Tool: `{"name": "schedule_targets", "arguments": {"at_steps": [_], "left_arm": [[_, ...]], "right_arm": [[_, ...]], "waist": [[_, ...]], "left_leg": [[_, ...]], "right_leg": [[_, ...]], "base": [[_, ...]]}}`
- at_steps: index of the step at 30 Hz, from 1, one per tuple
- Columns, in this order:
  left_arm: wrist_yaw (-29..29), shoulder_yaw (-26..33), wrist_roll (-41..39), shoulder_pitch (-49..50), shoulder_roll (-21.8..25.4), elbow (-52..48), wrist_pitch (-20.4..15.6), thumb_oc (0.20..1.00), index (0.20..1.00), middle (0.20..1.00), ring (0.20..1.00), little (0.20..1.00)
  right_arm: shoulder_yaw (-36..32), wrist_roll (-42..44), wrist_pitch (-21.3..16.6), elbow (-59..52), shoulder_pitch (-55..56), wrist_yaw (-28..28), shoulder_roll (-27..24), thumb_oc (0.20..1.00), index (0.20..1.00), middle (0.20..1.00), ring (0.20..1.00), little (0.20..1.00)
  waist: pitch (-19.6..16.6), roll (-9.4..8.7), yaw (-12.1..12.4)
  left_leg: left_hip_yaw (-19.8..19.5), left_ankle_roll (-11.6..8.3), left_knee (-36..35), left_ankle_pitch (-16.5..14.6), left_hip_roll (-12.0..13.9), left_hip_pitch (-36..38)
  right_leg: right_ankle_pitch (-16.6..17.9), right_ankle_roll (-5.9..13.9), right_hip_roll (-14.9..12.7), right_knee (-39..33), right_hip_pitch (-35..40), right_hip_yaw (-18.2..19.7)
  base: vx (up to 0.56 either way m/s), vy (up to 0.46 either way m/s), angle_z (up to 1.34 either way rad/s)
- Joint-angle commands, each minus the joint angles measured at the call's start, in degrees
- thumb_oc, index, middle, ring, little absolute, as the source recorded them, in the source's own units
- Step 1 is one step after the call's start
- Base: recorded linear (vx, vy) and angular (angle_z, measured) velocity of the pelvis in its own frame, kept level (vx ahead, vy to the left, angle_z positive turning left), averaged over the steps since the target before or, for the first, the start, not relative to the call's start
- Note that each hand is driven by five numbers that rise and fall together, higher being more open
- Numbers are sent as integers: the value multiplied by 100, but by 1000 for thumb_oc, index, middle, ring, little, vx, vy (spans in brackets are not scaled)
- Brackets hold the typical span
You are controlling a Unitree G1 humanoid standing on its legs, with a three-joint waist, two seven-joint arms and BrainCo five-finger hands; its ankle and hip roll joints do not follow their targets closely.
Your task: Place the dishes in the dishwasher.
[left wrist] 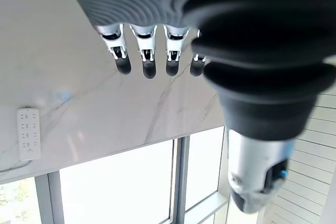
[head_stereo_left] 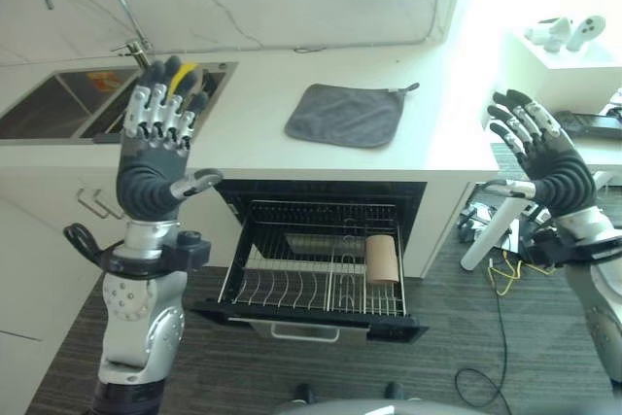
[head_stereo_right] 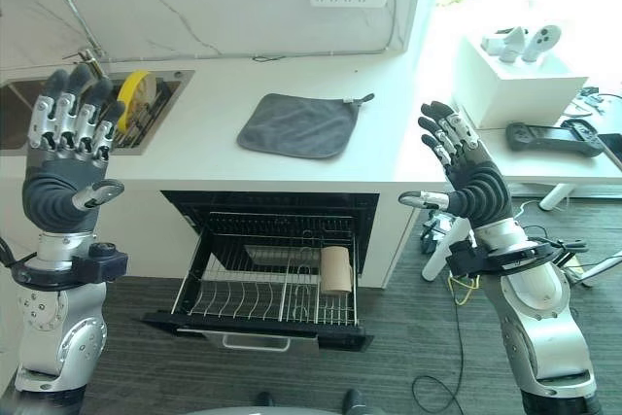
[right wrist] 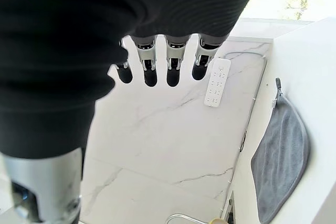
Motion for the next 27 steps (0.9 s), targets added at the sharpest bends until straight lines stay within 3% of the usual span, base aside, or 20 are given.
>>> {"name": "schedule_targets", "arguments": {"at_steps": [1, 4, 6, 7, 8, 9, 10, 11, 12, 14, 15, 16, 17, 18, 20, 23, 24, 27], "left_arm": [[-118, 166, -28, -157, 272, -272, -140, 1000, 1000, 1000, 1000, 1000], [-157, 224, -153, -116, 234, -219, -187, 1000, 1000, 1000, 1000, 1000], [-210, 298, -97, -113, 208, -186, -248, 1000, 1000, 1000, 1000, 1000], [-281, 423, -91, -104, 258, -207, -239, 1000, 1000, 1000, 1000, 1000], [-426, 553, -278, -216, 427, -134, -132, 1000, 1000, 1000, 1000, 1000], [-447, 567, -334, -254, 474, -117, -95, 1000, 1000, 1000, 1000, 1000], [-512, 609, -506, -353, 588, -78, 23, 1000, 1000, 1000, 1000, 1000], [-557, 622, -550, -416, 648, -46, 78, 1000, 1000, 1000, 1000, 1000], [-561, 594, -527, -510, 719, -20, 126, 1000, 1000, 1000, 1000, 1000], [-549, 635, -451, -475, 747, -62, 139, 1000, 1000, 1000, 1000, 1000], [-530, 659, -479, -443, 769, -133, 217, 1000, 1000, 1000, 1000, 1000], [-603, 677, -672, -392, 817, -118, 248, 1000, 1000, 1000, 1000, 1000], [-681, 659, -739, -346, 805, -61, 229, 1000, 1000, 1000, 1000, 1000], [-698, 644, -739, -330, 795, -36, 208, 1000, 1000, 1000, 1000, 1000], [-622, 462, -587, -211, 659, 13, 103, 1000, 1000, 1000, 1000, 1000], [-585, 248, -503, -215, 482, -1, 75, 1000, 1000, 1000, 1000, 1000], [-543, 30, -355, -363, 384, 68, 39, 1000, 1000, 1000, 1000, 1000], [-494, -78, -372, -438, 379, 119, 56, 1000, 1000, 1000, 1000, 1000]], "right_arm": [[-225, 332, -51, -264, -437, -6, -165, 1000, 1000, 1000, 1000, 1000], [-411, 648, 26, -257, -414, 120, -313, 1000, 1000, 1000, 1000, 1000], [-482, 704, 83, -258, -453, 203, -363, 1000, 1000, 1000, 1000, 1000], [-509, 647, 98, -277, -480, 225, -367, 1000, 1000, 1000, 1000, 1000], [-496, 341, -35, -230, -504, 116, -298, 1000, 1000, 1000, 1000, 1000], [-498, 320, -52, -234, -500, 88, -281, 1000, 1000, 1000, 1000, 1000], [-547, 364, -132, -277, -434, 21, -192, 1000, 1000, 1000, 1000, 1000], [-605, 496, -241, -325, -325, -55, -54, 1000, 1000, 1000, 1000, 1000], [-574, 416, -317, -393, -253, -35, 234, 1000, 1000, 1000, 1000, 1000], [-460, 285, -297, -401, -296, 18, 433, 1000, 1000, 1000, 1000, 1000], [-358, 187, -280, -370, -323, -44, 460, 1000, 1000, 1000, 1000, 1000], [-383, 215, -320, -334, -241, -145, 347, 1000, 1000, 1000, 1000, 1000], [-445, 312, -376, -306, -165, -130, 295, 1000, 1000, 1000, 1000, 1000], [-463, 336, -411, -289, -148, -107, 286, 1000, 1000, 1000, 1000, 1000], [-609, 572, -564, -288, 80, 10, 186, 1000, 1000, 1000, 1000, 1000], [-747, 650, -656, -248, 219, 69, 116, 1000, 1000, 1000, 1000, 1000], [-608, 490, -764, -217, 175, 13, 189, 1000, 1000, 1000, 1000, 1000], [-483, 363, -688, -240, 83, -170, 219, 1000, 1000, 1000, 1000, 1000]], "waist": [[33, -320, -67], [3, -303, -115], [9, -297, -117], [71, -305, -107], [175, -419, -134], [204, -444, -127], [288, -506, -99], [360, -554, -76], [446, -626, -46], [517, -642, 11], [505, -587, 15], [431, -542, -37], [358, -538, -74], [326, -552, -86], [201, -564, -198], [65, -597, -250], [-35, -599, -262], [-129, -541, -269]], "left_leg": [[-24, -655, -74, 499, 1026, 266], [-118, -747, -119, 686, 1314, 331], [-227, -770, -54, 567, 1335, 367], [-288, -814, 317, 300, 1301, 296], [-40, -713, 823, -365, 1086, 162], [-41, -679, 933, -473, 1018, 130], [-98, -560, 1135, -735, 787, 44], [-155, -458, 1256, -891, 562, 3], [-125, -305, 1329, -1104, 271, 14], [61, -177, 1210, -1166, 84, 178], [113, -79, 939, -1107, -19, 327], [29, 12, 689, -1010, -123, 402], [-21, 61, 518, -947, -210, 445], [-16, 83, 428, -885, -252, 445], [-136, 256, -34, -763, -450, 644], [-349, 349, -173, -657, -677, 616], [-405, 394, -179, -663, -785, 545], [-329, 359, -179, -641, -745, 509]], "right_leg": [[-297, 525, -604, -10, 129, 243], [-244, 652, -790, -10, 110, 306], [-183, 794, -984, -10, 81, 390], [-102, 954, -1207, -10, 67, 440], [99, 1189, -1590, 10, 80, 414], [173, 1209, -1686, 24, 67, 395], [484, 1246, -1977, 62, 26, 321], [850, 1255, -2220, 123, -44, 258], [1456, 1265, -2527, 271, -254, 74], [1617, 1293, -2586, 451, -457, -189], [1257, 1219, -2307, 524, -521, -136], [795, 1089, -1787, 527, -500, 80], [615, 1034, -1446, 564, -494, 142], [572, 1006, -1308, 591, -518, 136], [-97, 774, -325, 677, -366, 359], [-306, 496, 217, 541, -233, 687], [-197, 459, 222, 153, -96, 735], [-145, 467, 212, 14, -25, 704]], "base": [[39, 586, 3], [44, 512, 7], [55, 658, -1], [43, 974, -13], [30, 841, -12], [41, 784, 1], [49, 603, 32], [43, 822, 38], [7, 620, 38], [-5, 598, -3], [36, 709, -32], [59, 620, -29], [25, 398, -15], [-3, 324, 15], [26, 298, 22], [3, 94, 7], [-32, -36, -15], [-17, -84, -2]]}}
